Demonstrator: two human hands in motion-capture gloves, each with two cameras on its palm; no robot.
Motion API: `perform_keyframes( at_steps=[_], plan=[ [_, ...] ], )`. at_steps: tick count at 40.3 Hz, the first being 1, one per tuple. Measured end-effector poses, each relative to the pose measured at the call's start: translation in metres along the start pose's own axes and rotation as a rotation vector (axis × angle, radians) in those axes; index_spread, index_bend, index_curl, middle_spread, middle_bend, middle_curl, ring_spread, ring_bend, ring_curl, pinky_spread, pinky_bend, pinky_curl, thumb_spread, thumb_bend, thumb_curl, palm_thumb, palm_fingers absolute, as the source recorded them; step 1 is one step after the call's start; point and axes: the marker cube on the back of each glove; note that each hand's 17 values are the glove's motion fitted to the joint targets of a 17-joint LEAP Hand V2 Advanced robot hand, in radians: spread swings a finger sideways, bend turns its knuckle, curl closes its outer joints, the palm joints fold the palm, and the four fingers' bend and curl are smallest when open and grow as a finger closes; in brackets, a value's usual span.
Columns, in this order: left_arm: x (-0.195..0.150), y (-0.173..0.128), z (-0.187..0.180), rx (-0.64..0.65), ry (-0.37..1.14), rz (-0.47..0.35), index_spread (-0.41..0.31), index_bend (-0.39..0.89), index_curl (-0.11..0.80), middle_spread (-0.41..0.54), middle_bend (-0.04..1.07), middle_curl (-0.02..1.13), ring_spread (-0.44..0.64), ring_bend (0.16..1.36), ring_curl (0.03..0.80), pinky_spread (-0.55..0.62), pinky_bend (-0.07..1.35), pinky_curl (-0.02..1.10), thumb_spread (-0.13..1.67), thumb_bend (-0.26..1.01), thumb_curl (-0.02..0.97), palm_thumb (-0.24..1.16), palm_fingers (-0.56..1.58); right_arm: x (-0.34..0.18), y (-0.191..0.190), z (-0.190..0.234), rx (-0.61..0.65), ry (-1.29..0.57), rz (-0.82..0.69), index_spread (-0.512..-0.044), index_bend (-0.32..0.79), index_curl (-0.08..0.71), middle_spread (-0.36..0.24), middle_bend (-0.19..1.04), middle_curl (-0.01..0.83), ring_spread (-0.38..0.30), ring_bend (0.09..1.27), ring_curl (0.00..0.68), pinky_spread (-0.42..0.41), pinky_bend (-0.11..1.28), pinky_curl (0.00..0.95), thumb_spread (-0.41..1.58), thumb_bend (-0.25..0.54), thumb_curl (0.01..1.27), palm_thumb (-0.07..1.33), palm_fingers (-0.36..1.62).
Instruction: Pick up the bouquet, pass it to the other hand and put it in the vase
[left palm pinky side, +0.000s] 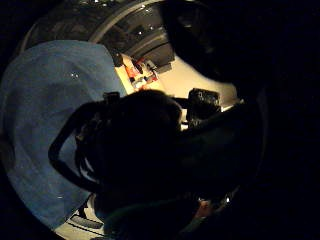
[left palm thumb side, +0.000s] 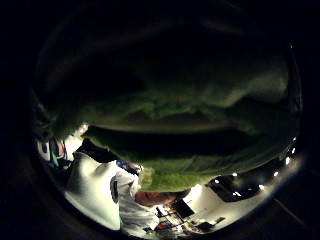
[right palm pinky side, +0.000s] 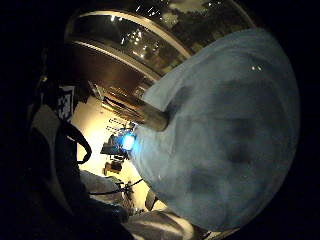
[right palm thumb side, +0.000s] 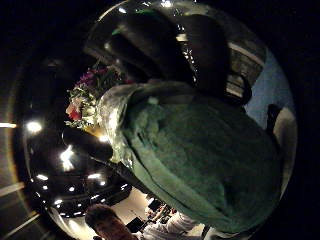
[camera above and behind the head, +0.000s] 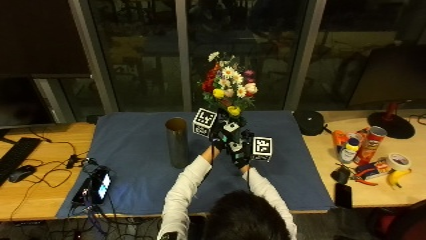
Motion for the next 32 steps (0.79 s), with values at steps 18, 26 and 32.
perform_keyframes(
  at_steps=[18,26,32],
  plan=[
    [0.015,-0.003,0.003,0.301,-0.112,0.144,-0.239,0.38,0.397,-0.281,0.63,0.53,-0.31,0.64,0.381,-0.31,0.54,0.43,0.39,0.01,0.565,0.88,1.38,0.029,-0.004,0.008,-0.088,-0.067,-0.115,-0.219,0.38,0.596,-0.147,0.73,0.573,-0.189,0.92,0.519,-0.268,0.67,0.473,0.45,-0.055,0.73,0.91,1.35],
    [0.059,-0.021,-0.017,0.38,-0.176,0.225,-0.294,0.38,0.444,-0.328,0.68,0.56,-0.36,0.71,0.427,-0.37,0.58,0.45,0.27,-0.02,0.626,0.9,1.39,0.019,-0.013,-0.016,-0.133,-0.05,-0.101,-0.255,-0.05,0.408,-0.207,0.57,0.515,-0.201,0.86,0.484,-0.301,0.81,0.47,0.65,-0.084,0.67,0.74,1.03],
    [0.114,-0.027,-0.043,0.472,-0.219,0.288,-0.309,0.4,0.478,-0.34,0.7,0.56,-0.38,0.72,0.444,-0.38,0.6,0.46,0.23,-0.03,0.661,0.9,1.37,0.011,-0.016,-0.045,-0.062,-0.067,-0.027,-0.263,-0.05,0.293,-0.207,0.52,0.494,-0.204,0.82,0.461,-0.299,0.81,0.456,0.82,-0.06,0.58,0.63,1.0]
  ],
)
